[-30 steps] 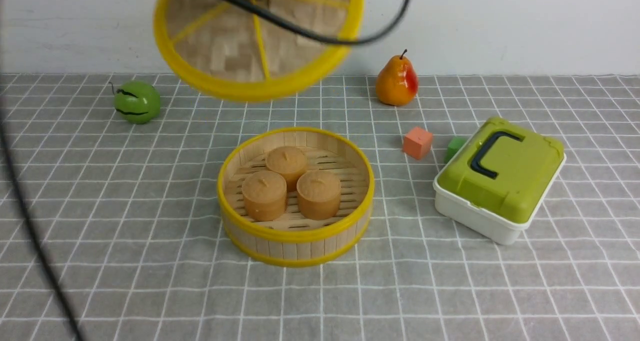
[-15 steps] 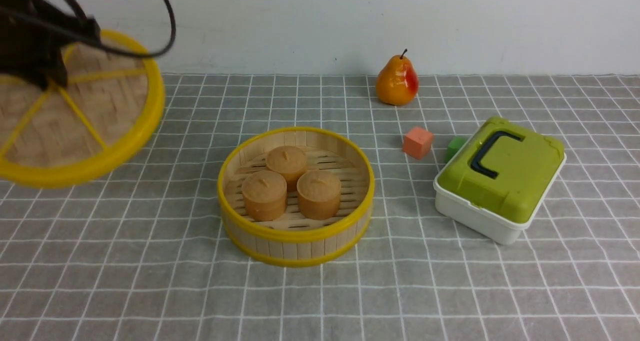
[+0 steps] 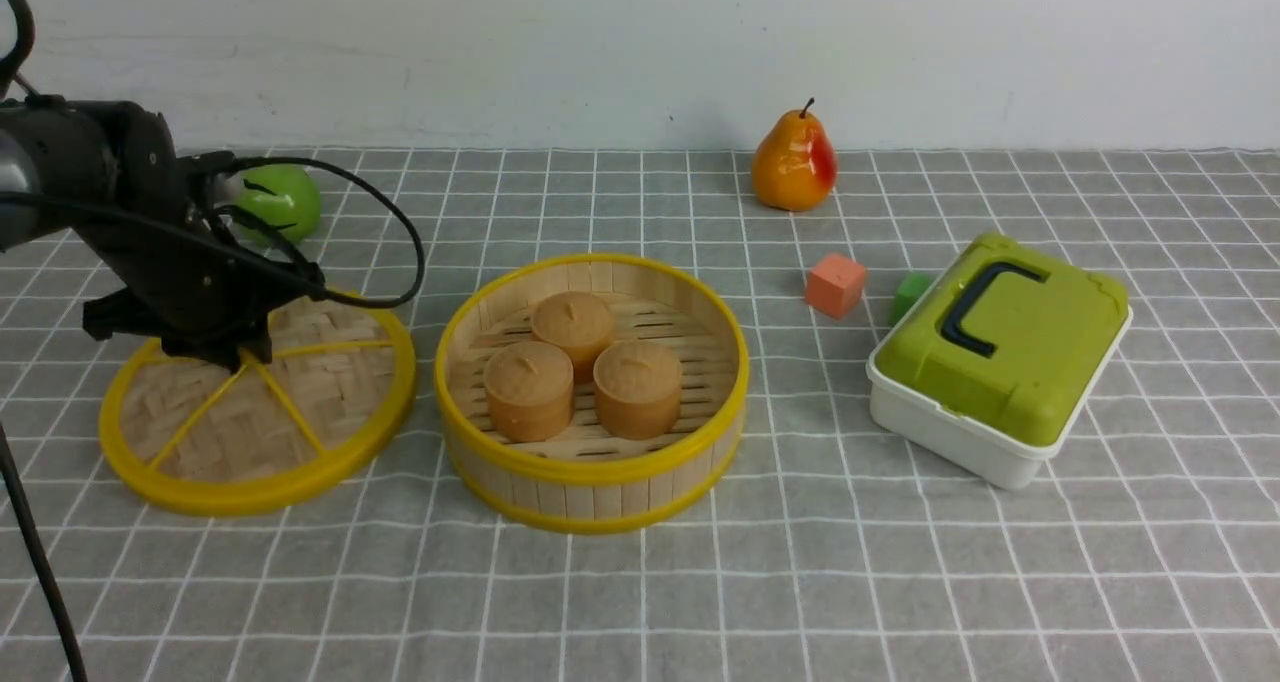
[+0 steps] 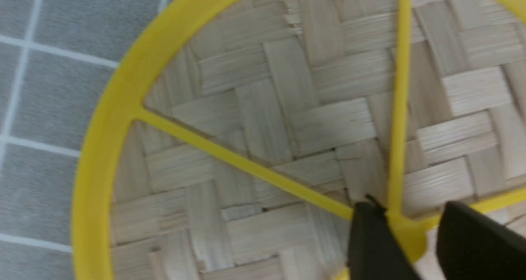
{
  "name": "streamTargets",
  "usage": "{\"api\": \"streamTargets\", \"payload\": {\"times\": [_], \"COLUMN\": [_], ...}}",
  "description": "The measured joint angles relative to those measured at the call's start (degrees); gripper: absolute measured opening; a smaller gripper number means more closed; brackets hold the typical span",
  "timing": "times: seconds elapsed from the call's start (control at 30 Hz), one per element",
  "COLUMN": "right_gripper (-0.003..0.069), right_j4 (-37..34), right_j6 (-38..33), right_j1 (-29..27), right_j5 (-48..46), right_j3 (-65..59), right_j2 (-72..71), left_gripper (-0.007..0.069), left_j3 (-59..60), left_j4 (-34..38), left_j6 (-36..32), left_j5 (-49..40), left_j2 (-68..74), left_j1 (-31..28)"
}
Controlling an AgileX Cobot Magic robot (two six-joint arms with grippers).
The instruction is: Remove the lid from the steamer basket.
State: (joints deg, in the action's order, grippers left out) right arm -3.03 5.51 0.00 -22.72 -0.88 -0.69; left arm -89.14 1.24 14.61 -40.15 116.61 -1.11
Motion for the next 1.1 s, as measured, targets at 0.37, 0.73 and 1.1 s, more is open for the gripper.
{"api": "streamTargets", "payload": {"times": [0.37,0.73,1.1], "right_gripper": [0.0241,0.0241,0.0241], "right_j4": [0.0,0.0,0.0], "right_j6": [0.0,0.0,0.0], "right_j1": [0.0,0.0,0.0], "right_j5": [0.0,0.0,0.0], "right_j3": [0.0,0.0,0.0], "right_j2": [0.0,0.0,0.0], "left_gripper": [0.0258,-0.0013,-0.0013], "left_j3": [-1.42,12.44,51.06], "left_j4": [11.15,11.96,13.02], "left_j6": [-5.75,-14.94,-16.39], "left_j5": [-3.46,3.62,9.93], "left_j2": [-18.1,-60.56,-100.68], "left_j1": [0.06,0.06,0.06]}}
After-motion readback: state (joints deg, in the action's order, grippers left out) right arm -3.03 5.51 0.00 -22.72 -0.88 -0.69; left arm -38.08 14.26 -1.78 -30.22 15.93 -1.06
